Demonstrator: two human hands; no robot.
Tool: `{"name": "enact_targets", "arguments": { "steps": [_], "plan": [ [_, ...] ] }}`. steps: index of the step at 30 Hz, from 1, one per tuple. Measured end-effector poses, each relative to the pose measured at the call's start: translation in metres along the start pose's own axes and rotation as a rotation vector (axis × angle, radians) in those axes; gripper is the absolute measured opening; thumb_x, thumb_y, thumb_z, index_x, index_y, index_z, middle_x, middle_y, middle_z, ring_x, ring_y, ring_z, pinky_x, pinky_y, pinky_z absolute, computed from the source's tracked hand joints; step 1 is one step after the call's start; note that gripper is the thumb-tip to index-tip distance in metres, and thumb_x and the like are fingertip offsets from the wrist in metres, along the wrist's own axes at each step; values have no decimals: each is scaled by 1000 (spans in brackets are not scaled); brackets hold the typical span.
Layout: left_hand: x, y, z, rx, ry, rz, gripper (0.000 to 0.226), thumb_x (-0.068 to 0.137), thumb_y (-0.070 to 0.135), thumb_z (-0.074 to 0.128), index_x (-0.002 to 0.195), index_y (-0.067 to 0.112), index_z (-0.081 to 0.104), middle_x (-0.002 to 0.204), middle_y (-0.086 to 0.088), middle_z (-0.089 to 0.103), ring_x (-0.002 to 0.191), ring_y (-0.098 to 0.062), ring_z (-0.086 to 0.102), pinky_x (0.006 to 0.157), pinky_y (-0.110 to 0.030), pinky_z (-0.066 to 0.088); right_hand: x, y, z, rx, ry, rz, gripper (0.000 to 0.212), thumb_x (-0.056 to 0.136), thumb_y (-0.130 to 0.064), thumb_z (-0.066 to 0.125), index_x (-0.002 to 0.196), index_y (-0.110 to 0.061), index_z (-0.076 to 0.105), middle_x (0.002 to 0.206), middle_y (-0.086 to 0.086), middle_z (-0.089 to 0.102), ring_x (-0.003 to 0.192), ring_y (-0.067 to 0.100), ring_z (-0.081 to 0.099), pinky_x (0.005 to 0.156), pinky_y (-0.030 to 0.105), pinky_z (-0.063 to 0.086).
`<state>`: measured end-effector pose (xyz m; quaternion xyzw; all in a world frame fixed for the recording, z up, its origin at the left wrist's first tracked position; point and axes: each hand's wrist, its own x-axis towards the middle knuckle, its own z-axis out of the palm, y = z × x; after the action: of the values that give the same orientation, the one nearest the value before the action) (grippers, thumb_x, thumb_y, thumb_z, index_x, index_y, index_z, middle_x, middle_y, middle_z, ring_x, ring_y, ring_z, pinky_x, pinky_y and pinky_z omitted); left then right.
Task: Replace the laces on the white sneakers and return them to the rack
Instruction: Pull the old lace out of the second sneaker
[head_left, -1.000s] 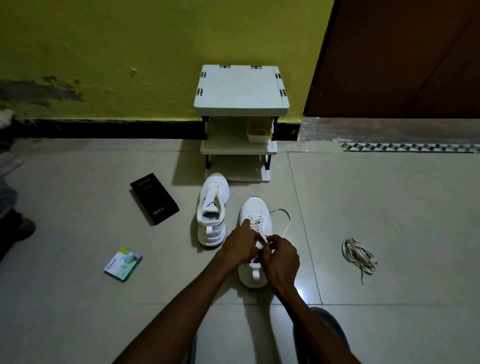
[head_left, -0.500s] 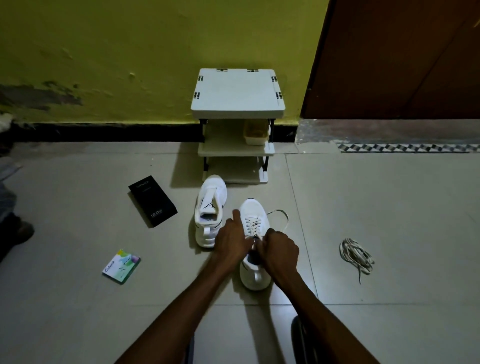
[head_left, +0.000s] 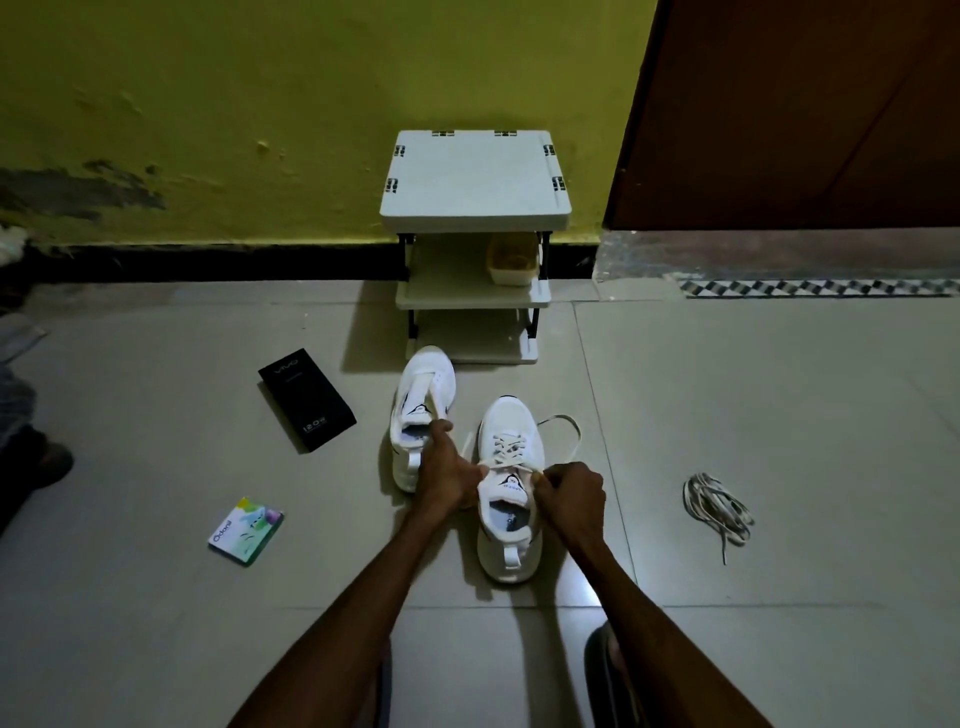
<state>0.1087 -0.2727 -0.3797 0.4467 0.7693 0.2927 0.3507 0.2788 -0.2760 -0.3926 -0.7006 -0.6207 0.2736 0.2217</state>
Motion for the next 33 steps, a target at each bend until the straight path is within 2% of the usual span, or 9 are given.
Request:
{"name": "enact_targets", "arguments": {
  "steps": [4, 7, 10, 18, 21, 25, 27, 29, 33],
  "plan": [
    [-16, 11, -2, 45, -25, 128, 62, 77, 11, 76, 125, 16, 38, 90, -16, 65, 84, -29, 66, 77, -43, 55, 6, -3, -4, 64, -79, 88, 29, 82, -31, 71, 62, -10, 71, 55, 3, 66, 56, 18, 65, 57, 30, 54],
    [-22, 12, 1, 119, -30, 215, 61, 79, 12, 73, 127, 19, 36, 93, -15, 65, 84, -30, 66, 74, -43, 56, 7, -18, -14, -17, -20, -13, 17, 78, -32, 75, 82, -16, 72, 79, -3, 70, 75, 15, 68, 54, 19, 43],
    [-24, 11, 3, 108, -59, 228, 63, 82, 12, 71, 132, 17, 34, 95, -15, 67, 89, -30, 67, 76, -39, 55, 5, -38, -15, -239, 26, -211, 18, 81, -29, 70, 98, -24, 68, 96, -3, 63, 88, 18, 63, 67, 24, 44],
    [-27, 17, -3, 107, -63, 194, 56, 85, 24, 70, 131, 15, 38, 98, -16, 67, 88, -28, 66, 74, -35, 51, 7, -54, 2, -694, -148, -496, 23, 75, -32, 71, 89, -13, 70, 92, 7, 66, 86, 27, 62, 69, 33, 48],
    [-28, 19, -3, 160, -55, 202, 60, 80, 18, 72, 129, 15, 37, 99, -17, 66, 90, -32, 66, 74, -39, 53, 12, -53, -11, -382, -8, -274, 14, 78, -26, 65, 77, -13, 69, 79, 5, 67, 74, 24, 63, 60, 26, 40],
    [-30, 22, -2, 175, -41, 202, 58, 78, 12, 72, 123, 16, 36, 100, -18, 65, 90, -33, 66, 70, -43, 56, 22, -29, -19, 605, 193, 584, 13, 63, -15, 75, 59, -6, 66, 57, 12, 63, 51, 23, 56, 54, 32, 46],
    [-31, 22, -1, 186, -38, 188, 58, 79, 12, 71, 124, 16, 35, 100, -17, 66, 90, -32, 67, 69, -41, 56, 23, -19, -13, 790, 153, 768, 15, 59, -11, 74, 66, -3, 65, 65, 16, 65, 52, 24, 55, 55, 32, 49],
    [-30, 21, 0, 180, -37, 178, 58, 79, 10, 69, 125, 16, 35, 98, -17, 66, 89, -32, 67, 71, -42, 57, 19, -26, -13, 534, 107, 589, 13, 65, -12, 67, 77, -8, 70, 84, 16, 70, 66, 26, 60, 65, 35, 54],
    [-27, 19, 1, 159, -49, 175, 60, 77, 10, 70, 127, 15, 37, 97, -19, 67, 90, -33, 66, 74, -44, 56, 17, -38, -20, -160, 42, -116, 28, 70, -10, 74, 96, -20, 70, 111, 5, 53, 97, 24, 56, 71, 28, 49]
  ]
}}
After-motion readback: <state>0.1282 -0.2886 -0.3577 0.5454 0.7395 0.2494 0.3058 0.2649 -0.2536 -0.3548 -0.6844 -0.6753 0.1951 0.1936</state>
